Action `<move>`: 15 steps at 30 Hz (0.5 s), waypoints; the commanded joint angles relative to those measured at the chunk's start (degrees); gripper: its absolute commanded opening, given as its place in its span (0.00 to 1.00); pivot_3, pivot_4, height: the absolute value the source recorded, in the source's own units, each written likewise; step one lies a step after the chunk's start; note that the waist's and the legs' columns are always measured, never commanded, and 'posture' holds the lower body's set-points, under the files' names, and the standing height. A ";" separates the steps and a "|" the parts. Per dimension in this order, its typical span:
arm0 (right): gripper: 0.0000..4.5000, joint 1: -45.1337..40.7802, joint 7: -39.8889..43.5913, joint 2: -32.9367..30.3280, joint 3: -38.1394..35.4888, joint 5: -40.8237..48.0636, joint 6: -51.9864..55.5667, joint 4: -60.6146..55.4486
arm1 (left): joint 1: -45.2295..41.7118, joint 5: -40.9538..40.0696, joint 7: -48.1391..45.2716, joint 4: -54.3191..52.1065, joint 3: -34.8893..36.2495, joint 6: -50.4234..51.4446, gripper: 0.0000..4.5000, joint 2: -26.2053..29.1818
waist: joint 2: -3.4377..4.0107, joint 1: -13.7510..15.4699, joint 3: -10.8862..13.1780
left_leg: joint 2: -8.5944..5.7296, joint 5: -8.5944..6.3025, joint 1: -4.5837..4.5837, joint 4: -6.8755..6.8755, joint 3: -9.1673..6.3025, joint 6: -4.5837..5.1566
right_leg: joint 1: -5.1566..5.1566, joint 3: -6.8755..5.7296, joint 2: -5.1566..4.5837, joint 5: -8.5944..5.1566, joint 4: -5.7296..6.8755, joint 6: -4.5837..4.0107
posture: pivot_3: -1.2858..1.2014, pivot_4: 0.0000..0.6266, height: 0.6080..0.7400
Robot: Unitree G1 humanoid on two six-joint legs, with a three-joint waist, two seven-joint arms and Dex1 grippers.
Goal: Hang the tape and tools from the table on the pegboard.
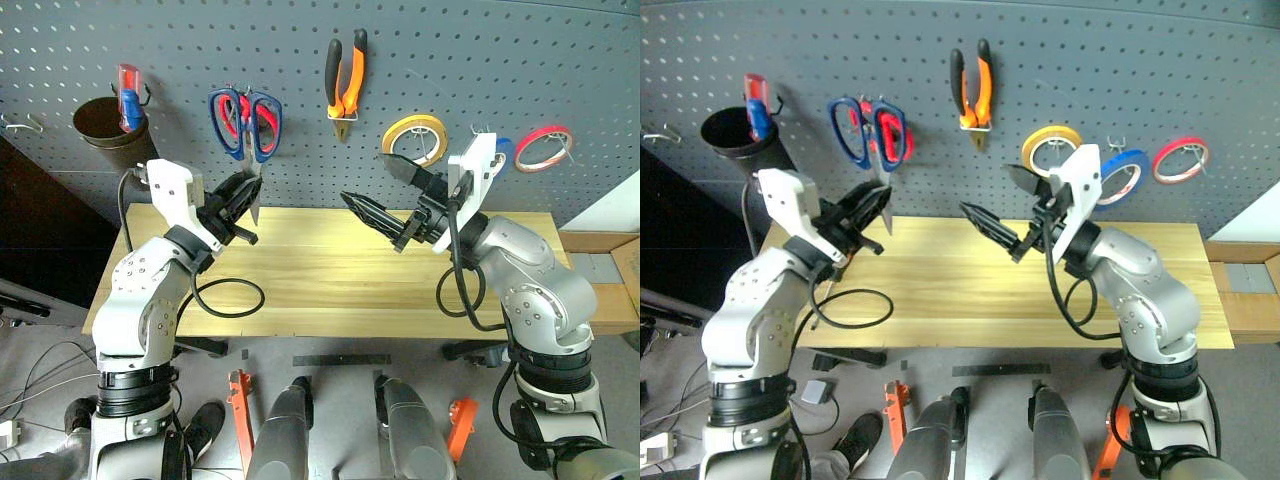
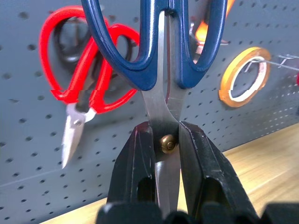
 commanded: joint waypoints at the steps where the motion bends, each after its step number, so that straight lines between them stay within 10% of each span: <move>1: 1.00 -0.66 -0.07 -0.35 0.00 -0.03 -1.34 -1.05 | 0.07 0.16 0.84 -3.67 1.76 -3.28 0.10 0.34 | 0.00 0.04 0.00 | 0.00 0.00 0.00 0.01 0.00 0.00 | 0.00 -0.01 0.00 0.00 0.00 0.00 | 0.48 0.47 1.00; 15: 1.00 -1.07 -0.88 -0.27 0.13 -0.04 -1.35 -1.06 | -3.71 2.05 -1.35 5.14 -1.37 -5.38 0.10 0.71 | 0.00 0.03 0.00 | -0.02 0.00 0.00 0.07 0.01 0.00 | 0.02 -0.01 0.01 0.00 0.03 0.00 | 0.47 0.47 1.00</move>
